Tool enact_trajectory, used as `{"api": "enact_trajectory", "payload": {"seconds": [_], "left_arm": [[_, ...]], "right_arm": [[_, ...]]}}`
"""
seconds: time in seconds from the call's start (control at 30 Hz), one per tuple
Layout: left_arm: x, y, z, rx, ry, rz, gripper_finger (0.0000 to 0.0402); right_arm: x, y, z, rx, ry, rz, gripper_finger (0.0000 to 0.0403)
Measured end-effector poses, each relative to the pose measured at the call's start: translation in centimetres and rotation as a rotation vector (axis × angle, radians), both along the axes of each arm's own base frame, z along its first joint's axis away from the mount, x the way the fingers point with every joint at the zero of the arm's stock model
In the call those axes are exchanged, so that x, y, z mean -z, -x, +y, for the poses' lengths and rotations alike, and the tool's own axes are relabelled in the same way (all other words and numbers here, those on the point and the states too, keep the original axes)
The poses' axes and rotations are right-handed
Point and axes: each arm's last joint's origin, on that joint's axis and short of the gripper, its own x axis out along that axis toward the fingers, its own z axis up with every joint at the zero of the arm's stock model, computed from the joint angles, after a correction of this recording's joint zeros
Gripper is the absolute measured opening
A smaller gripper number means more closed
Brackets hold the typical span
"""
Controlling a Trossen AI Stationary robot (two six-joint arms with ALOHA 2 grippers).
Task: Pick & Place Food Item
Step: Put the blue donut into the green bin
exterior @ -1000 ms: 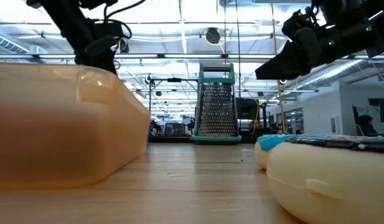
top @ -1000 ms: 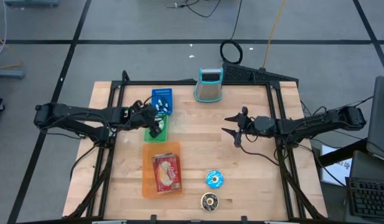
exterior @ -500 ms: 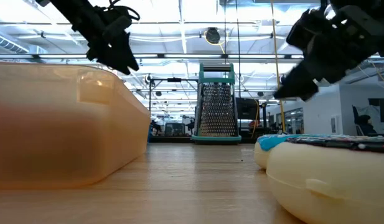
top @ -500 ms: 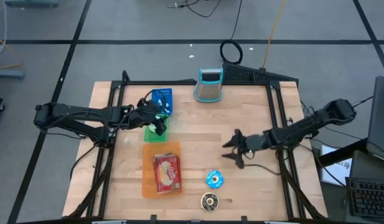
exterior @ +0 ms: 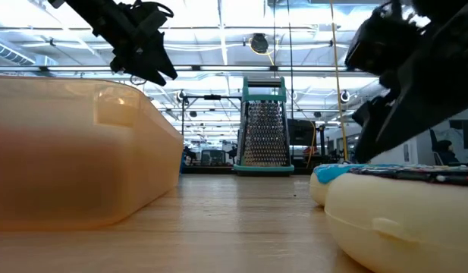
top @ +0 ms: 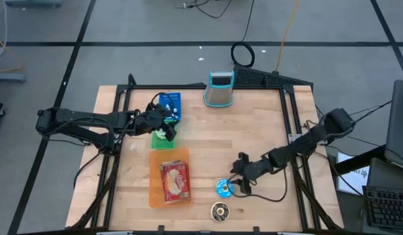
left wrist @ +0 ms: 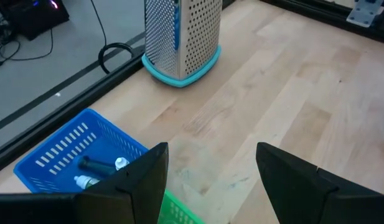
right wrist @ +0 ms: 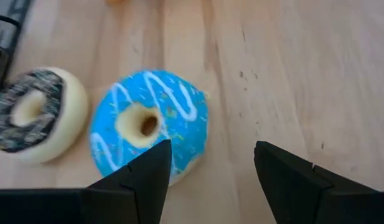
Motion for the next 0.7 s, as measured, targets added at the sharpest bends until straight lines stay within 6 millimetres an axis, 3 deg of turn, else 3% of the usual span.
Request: {"api": "enact_trajectory", "payload": {"seconds": [0.27,0.47,0.7], "left_arm": [[0.0,0.0,0.0,-0.013,0.017,-0.011,0.0246],[0.0,0.0,0.0,-0.030,0.041,-0.028,0.0246],[0.0,0.0,0.0,-0.032,0.043,-0.028,0.0246]], "right_arm": [[2.0,-0.9,0.5,0.020,-0.085,0.045,0.0222],[1.7,-1.1,0.8,-0.003,-0.245,0.066,0.0222],[1.2,-1.6,0.8,-0.023,-0.294,0.018,0.0222]]}}
